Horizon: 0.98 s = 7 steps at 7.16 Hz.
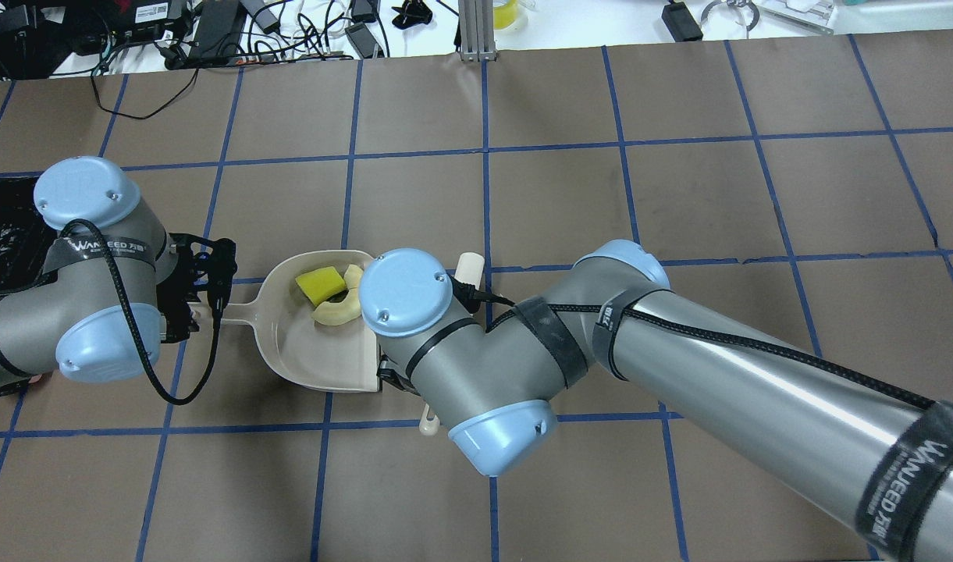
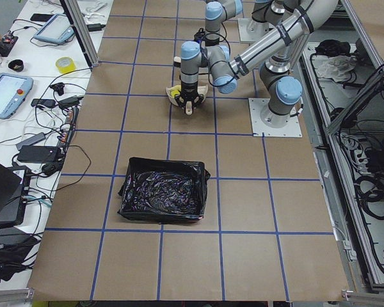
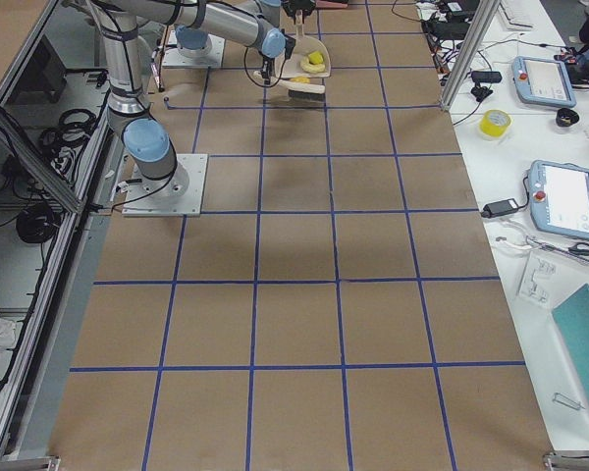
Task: Sweep and dump trash into bin
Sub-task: 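Sweep the yellow potato into the dustpan with the right-held brush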
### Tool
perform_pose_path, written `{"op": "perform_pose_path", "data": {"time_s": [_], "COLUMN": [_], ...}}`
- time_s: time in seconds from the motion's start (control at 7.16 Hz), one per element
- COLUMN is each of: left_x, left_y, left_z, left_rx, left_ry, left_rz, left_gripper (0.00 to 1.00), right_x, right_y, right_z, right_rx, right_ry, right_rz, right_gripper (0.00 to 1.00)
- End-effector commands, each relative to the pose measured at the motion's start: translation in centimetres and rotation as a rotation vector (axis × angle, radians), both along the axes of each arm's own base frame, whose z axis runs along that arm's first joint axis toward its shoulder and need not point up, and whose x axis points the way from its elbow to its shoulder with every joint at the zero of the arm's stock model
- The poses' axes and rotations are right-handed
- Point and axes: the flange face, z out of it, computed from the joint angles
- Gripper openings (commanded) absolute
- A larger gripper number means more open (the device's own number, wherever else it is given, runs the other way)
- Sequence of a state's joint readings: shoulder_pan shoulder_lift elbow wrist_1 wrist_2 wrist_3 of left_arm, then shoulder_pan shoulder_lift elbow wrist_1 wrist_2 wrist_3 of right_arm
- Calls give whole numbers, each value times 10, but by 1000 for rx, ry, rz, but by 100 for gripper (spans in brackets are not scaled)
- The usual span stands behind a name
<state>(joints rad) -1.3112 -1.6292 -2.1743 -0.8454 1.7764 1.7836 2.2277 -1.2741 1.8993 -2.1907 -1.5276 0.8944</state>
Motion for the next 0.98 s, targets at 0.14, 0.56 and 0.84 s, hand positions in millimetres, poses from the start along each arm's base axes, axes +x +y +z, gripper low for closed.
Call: {"op": "perform_pose_path", "data": {"time_s": [0.14,0.56,0.84], "left_x": [0,1,1], "left_y": [0,0,0], "left_z": [1,3,4], "left_rx": [-2,-5,-8], "left_ry": [-1,-2,-3], "left_rz": [-2,-4,-5], "left_gripper": [0,0,0], "right_x": [68,128,134], "right_y": [-11,-29,-32], "right_z": [0,22,33], "right_rx": [-43,-56,-66], "right_ry": [-43,-81,-95], "right_rz": [-55,-90,-100], "right_gripper": [0,0,0]}}
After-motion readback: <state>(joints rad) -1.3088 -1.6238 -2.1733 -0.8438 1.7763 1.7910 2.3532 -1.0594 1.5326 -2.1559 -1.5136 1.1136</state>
